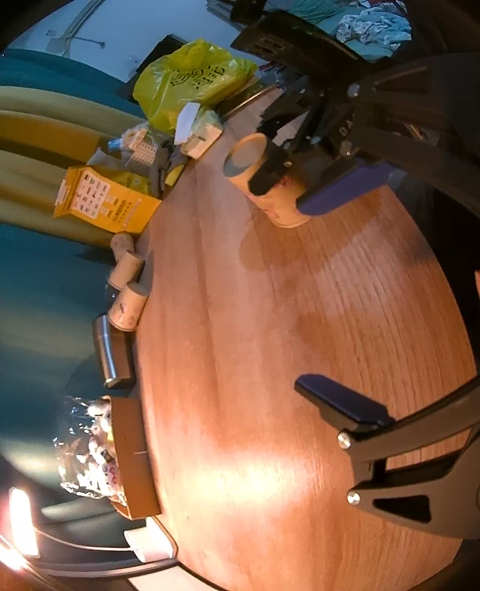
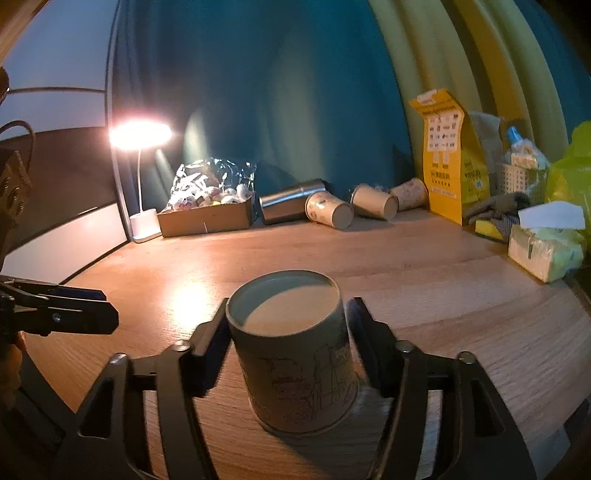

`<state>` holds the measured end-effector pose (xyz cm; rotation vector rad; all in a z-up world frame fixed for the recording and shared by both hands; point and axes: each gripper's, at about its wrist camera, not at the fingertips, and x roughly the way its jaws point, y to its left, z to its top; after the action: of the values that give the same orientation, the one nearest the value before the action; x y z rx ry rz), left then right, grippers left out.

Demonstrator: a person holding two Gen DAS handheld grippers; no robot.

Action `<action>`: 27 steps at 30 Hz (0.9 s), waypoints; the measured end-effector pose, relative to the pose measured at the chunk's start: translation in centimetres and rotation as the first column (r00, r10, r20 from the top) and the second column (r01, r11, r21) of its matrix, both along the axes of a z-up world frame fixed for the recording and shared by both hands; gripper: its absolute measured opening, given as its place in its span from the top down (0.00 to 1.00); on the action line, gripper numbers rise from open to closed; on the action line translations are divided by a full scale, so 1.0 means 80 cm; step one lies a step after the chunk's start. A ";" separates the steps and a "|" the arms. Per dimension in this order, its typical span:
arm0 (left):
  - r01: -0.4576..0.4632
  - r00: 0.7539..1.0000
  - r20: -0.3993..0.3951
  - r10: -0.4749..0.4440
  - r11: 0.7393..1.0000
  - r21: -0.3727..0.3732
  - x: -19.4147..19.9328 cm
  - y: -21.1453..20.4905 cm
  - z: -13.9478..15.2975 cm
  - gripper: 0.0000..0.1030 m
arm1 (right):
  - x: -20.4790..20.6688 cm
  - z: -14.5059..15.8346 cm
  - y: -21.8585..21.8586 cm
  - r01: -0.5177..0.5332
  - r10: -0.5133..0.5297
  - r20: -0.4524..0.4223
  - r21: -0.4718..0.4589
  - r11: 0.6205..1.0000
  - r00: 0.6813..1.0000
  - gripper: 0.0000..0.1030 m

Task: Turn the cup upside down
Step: 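Rotate the cup with the right tool and set it upside down on the table, then open the right tool and pull back from the cup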

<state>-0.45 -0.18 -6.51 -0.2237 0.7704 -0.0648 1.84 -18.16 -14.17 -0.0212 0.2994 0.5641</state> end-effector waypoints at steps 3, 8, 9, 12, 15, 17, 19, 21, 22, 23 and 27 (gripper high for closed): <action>-0.010 1.000 0.020 0.010 1.000 0.010 -0.006 0.002 0.008 0.13 | -0.003 0.010 -0.002 0.007 -0.007 -0.016 0.010 1.000 1.000 0.21; -0.028 0.997 0.076 0.024 0.999 0.046 -0.022 -0.004 0.026 0.13 | -0.013 0.034 -0.004 0.025 -0.025 -0.062 0.002 1.000 0.998 0.21; -0.029 0.996 0.090 0.024 0.998 0.053 -0.026 -0.006 0.029 0.13 | -0.016 0.039 -0.005 0.028 -0.028 -0.069 -0.002 1.000 0.997 0.21; -0.025 0.992 0.126 0.017 0.998 0.060 -0.041 -0.014 0.041 0.13 | -0.028 0.053 -0.007 0.043 -0.045 -0.094 -0.025 0.999 0.995 0.21; -0.026 0.989 0.147 0.018 0.998 0.057 -0.053 -0.021 0.051 0.13 | -0.039 0.063 -0.011 0.057 -0.061 -0.114 -0.034 0.998 0.992 0.21; -0.029 0.985 0.172 0.018 0.997 0.065 -0.066 -0.026 0.059 0.13 | -0.051 0.069 -0.014 0.068 -0.071 -0.102 -0.034 0.997 0.992 0.21; -0.034 0.982 0.189 0.020 0.997 0.075 -0.075 -0.030 0.067 0.13 | -0.063 0.076 -0.017 0.081 -0.083 -0.087 -0.036 0.996 0.993 0.21; -0.036 0.978 0.210 0.019 0.996 0.080 -0.086 -0.033 0.074 0.13 | -0.074 0.083 -0.021 0.089 -0.091 -0.071 -0.034 0.995 0.993 0.21; -0.037 0.975 0.221 0.018 0.996 0.080 -0.093 -0.034 0.079 0.13 | -0.079 0.085 -0.022 0.095 -0.097 -0.065 -0.033 0.995 0.993 0.21; -0.038 0.973 0.229 0.018 0.996 0.080 -0.098 -0.035 0.081 0.13 | -0.084 0.087 -0.023 0.101 -0.103 -0.058 -0.032 0.994 0.993 0.21; -0.060 0.965 0.260 0.035 0.994 0.088 -0.120 -0.039 0.091 0.13 | -0.105 0.095 -0.030 0.114 -0.115 -0.039 -0.023 0.993 0.993 0.21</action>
<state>-10.03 -3.26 0.79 -0.1393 0.5059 -0.0108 -6.54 -20.54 -6.60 -0.0126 0.3435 0.4476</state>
